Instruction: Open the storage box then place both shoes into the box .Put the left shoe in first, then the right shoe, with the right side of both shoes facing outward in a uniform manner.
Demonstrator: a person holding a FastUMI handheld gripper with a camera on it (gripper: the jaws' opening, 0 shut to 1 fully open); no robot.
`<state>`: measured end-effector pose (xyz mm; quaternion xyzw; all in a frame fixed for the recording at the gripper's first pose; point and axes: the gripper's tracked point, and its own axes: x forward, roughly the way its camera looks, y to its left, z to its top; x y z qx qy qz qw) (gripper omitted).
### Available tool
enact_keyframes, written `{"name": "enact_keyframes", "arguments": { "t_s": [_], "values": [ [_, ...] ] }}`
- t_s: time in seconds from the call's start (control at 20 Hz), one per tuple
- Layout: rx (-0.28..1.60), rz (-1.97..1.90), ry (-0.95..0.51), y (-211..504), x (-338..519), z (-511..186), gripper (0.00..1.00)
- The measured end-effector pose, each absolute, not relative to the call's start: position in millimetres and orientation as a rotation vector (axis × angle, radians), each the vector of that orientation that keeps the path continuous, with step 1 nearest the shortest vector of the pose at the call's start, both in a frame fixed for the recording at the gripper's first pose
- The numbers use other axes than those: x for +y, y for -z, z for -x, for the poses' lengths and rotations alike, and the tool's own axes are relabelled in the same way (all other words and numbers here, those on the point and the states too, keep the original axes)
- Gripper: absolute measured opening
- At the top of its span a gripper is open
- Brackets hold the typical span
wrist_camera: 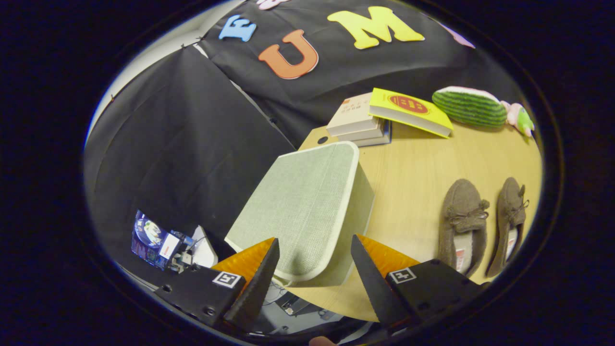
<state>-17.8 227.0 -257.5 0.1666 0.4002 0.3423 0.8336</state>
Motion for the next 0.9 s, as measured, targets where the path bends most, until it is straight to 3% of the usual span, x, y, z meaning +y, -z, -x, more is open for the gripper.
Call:
{"name": "enact_keyframes", "arguments": {
  "t_s": [0.3,0.55,0.6,0.65,0.9],
  "values": [
    [0.977,-0.542,-0.721,270,233,10,0.68],
    [1.046,-0.724,-0.716,258,237,10,0.16],
    [1.05,-0.736,-0.715,251,237,13,0.1],
    [1.055,-0.72,-0.73,247,238,16,0.06],
    [0.987,-0.692,-0.805,196,260,24,0.06]
  ]
}}
